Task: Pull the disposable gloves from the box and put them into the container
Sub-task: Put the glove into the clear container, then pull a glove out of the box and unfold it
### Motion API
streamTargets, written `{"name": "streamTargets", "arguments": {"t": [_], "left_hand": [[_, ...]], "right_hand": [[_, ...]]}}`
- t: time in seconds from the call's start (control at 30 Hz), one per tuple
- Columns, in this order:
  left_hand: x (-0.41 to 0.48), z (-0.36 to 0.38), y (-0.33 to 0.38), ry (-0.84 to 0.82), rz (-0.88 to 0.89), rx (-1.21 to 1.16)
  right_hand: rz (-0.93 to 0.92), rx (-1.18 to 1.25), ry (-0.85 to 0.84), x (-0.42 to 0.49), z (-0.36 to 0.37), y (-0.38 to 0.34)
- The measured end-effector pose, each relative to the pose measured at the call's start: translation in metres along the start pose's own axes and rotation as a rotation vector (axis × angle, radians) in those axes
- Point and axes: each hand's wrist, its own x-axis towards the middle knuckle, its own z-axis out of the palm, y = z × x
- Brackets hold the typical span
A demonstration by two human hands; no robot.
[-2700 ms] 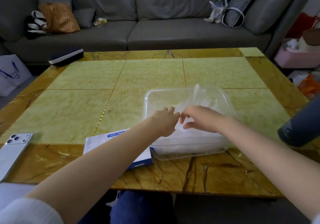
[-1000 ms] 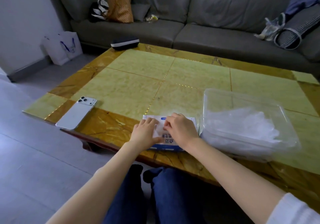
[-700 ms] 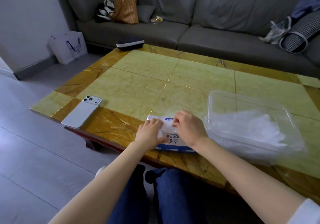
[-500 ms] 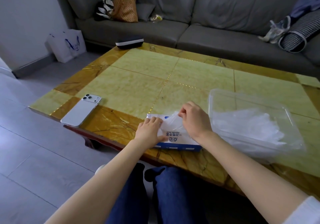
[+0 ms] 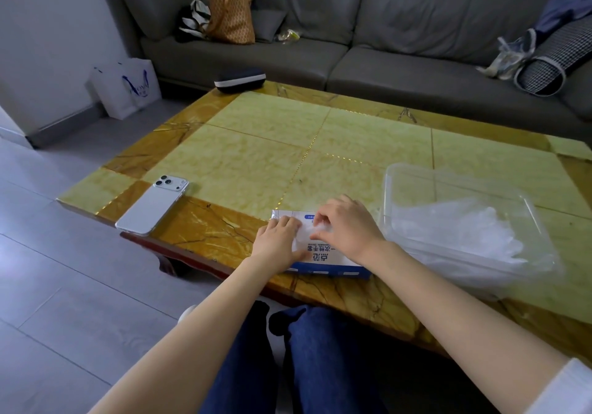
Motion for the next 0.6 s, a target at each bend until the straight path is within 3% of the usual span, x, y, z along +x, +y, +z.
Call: {"name": "streamTargets", "arguments": {"t": [0.43,0.6], "left_hand": [[0.000,-0.004,-0.001,-0.048,-0.028,-0.042],[0.000,-0.003,0.000,-0.053,-0.026,-0.056]], "right_hand": [[0.119,0.145,0.131,0.006,-0.014,0.016],[0.191,-0.059,0.185,0.009,-0.004,0.021]]}}
